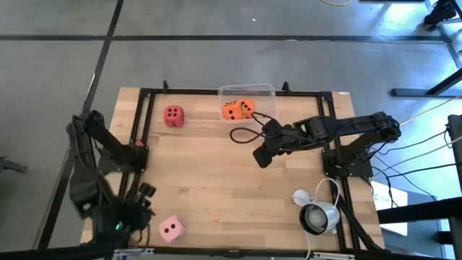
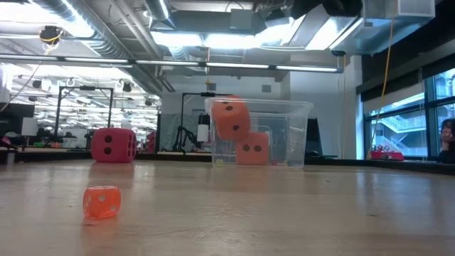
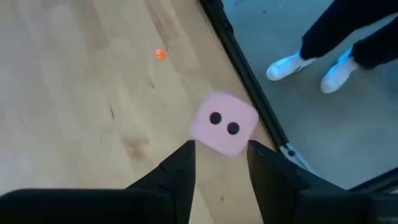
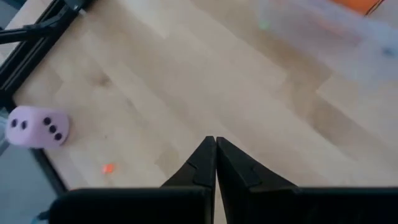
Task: Pick & Place Dice
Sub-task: Put the large pink dice into the transparent bin
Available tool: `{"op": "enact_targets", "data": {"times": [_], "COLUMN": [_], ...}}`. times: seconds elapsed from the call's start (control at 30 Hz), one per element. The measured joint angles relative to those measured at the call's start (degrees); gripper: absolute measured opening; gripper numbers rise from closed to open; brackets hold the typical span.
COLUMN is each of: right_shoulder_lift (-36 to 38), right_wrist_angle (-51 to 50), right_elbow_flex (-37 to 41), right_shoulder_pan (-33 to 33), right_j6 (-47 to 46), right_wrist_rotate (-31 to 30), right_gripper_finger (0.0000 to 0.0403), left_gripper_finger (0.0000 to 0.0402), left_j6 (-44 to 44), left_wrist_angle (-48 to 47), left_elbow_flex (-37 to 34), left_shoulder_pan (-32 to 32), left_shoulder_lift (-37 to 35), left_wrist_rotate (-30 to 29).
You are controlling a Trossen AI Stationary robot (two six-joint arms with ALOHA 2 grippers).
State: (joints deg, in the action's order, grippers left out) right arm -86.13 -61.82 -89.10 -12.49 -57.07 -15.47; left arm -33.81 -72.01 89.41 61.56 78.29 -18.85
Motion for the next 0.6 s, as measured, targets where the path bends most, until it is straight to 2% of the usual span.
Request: {"op": "enact_targets", "data": {"times": [0.27, 0.47, 0.6], "right_shoulder_lift": [0.00, 0.00, 0.00], "right_wrist_angle": [0.00, 0.02, 0.04], "right_elbow_flex": [0.00, 0.00, 0.00], "right_shoulder_pan": [-1.50, -1.66, -1.66], "right_j6": [-3.35, -5.50, -5.60], "right_wrist_rotate": [1.14, 1.08, 0.93], "right_gripper_finger": [0.0014, 0.0014, 0.0014], "left_gripper_finger": [0.0187, 0.0228, 0.0250], "left_j6": [-3.51, -2.53, -2.02], "left_wrist_angle": [-0.12, -0.22, -0.24], "left_elbow_flex": [0.00, 0.00, 0.00], "left_shoulder_pan": [5.97, 7.59, 7.85], "left_shoulder_lift": [8.02, 13.66, 16.36], "left_wrist_rotate": [-1.55, 0.63, -0.47]}}
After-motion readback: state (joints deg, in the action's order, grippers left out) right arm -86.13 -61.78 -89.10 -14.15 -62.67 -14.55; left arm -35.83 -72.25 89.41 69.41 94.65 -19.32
